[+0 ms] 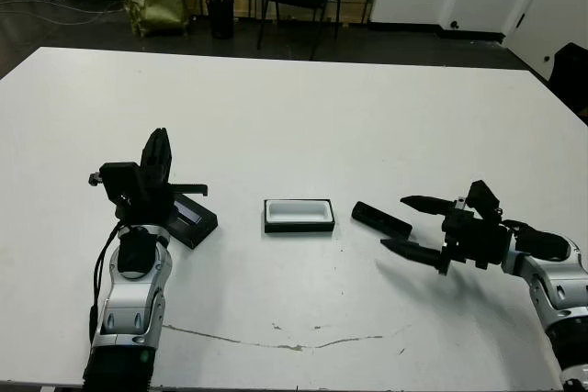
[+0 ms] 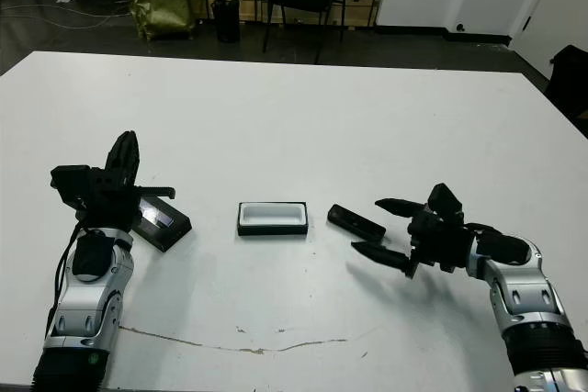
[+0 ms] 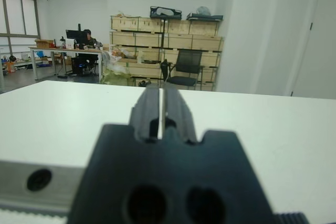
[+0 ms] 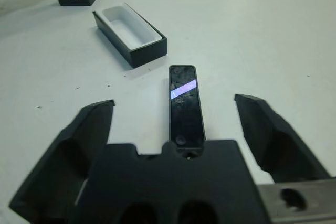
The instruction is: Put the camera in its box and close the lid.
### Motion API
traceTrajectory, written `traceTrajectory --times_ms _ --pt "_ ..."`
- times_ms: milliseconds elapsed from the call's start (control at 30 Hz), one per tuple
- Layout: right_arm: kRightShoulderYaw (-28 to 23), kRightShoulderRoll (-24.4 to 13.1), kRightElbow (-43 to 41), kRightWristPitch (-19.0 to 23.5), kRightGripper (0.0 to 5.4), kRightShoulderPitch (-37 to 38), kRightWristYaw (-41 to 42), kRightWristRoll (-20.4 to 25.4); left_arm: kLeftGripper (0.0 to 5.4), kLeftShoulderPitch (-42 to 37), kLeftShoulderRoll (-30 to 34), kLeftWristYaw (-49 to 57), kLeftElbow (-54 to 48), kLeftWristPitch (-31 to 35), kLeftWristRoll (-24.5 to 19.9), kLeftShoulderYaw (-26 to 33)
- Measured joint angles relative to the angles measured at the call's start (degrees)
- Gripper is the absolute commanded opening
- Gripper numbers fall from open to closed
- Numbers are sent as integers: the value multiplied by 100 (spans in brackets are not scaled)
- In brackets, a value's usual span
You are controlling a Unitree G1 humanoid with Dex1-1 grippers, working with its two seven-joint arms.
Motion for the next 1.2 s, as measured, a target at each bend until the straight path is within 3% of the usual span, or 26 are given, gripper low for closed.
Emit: traceTrajectory --times_ms 167,333,533,600,933,1067,1200 --pt "70 22 189 -98 538 -43 -6 -75 0 0 0 5 -8 11 8 -1" --pt "110 175 1186 -419 538 -306 -108 -275 0 6 -1 -8 -14 37 2 0" --pt "69 469 2141 -1154 538 -738 36 -278 0 8 -4 -14 8 14 -2 2" --pt "48 501 2278 -1211 529 -813 26 -287 0 8 -4 -17 10 -14 1 2" --pt "54 513 2836 -1263 317 -1162 20 -482 0 13 -18 26 -43 50 3 -11" --pt "-3 517 3071 -1498 224 -1225 18 -496 0 14 -18 27 -48 61 6 -13" --pt "59 486 2814 -1305 133 -1216 90 -597 0 18 -19 49 -95 131 9 -12"
